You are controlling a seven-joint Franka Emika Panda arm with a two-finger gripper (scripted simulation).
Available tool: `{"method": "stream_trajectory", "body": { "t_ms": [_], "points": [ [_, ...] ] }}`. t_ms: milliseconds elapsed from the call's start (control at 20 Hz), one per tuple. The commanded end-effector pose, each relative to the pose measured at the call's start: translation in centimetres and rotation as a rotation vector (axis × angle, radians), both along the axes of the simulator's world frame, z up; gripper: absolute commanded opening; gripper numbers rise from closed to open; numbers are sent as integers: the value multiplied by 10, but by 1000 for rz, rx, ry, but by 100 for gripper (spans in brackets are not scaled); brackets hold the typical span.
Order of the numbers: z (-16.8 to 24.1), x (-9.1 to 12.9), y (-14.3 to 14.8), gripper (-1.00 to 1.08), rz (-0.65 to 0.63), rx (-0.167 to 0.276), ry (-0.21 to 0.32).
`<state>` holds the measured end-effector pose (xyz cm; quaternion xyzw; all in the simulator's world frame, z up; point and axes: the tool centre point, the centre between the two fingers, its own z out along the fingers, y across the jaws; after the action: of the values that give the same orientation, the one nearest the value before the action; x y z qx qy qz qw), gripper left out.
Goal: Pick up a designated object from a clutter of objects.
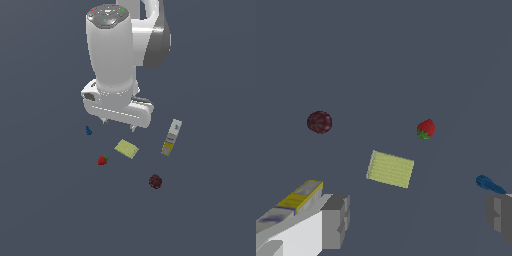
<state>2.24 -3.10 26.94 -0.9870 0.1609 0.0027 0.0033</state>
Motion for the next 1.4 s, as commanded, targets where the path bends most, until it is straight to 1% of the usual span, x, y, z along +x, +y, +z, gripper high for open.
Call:
{"method": "stream_trajectory", "body": {
  "t_ms": [0,700,1350],
  "points": [
    [-14,4,-5,100,-81,6,1],
    [-91,17,-36,100,-533,19,7],
    [-161,17,-70,100,-945,6,7]
  ]
}}
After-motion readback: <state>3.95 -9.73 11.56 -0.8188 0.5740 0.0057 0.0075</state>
